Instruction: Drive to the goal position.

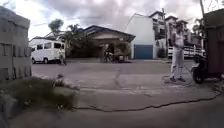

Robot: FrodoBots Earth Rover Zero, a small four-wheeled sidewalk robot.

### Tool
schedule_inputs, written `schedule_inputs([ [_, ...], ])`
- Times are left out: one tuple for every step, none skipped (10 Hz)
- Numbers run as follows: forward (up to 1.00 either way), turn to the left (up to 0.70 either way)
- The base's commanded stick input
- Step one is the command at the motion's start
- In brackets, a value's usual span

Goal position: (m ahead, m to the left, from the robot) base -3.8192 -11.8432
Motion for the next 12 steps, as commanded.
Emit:
schedule_inputs([
  [-0.12,0.0],
  [-0.12,0.0],
  [-0.12,0.0],
  [-0.12,0.0],
  [-0.12,0.0],
  [-0.12,0.0],
  [-0.12,0.0],
  [-0.12,0.0],
  [-0.12,0.0],
  [-0.12,0.0],
  [-0.12,-0.04],
  [-0.12,-0.24],
])
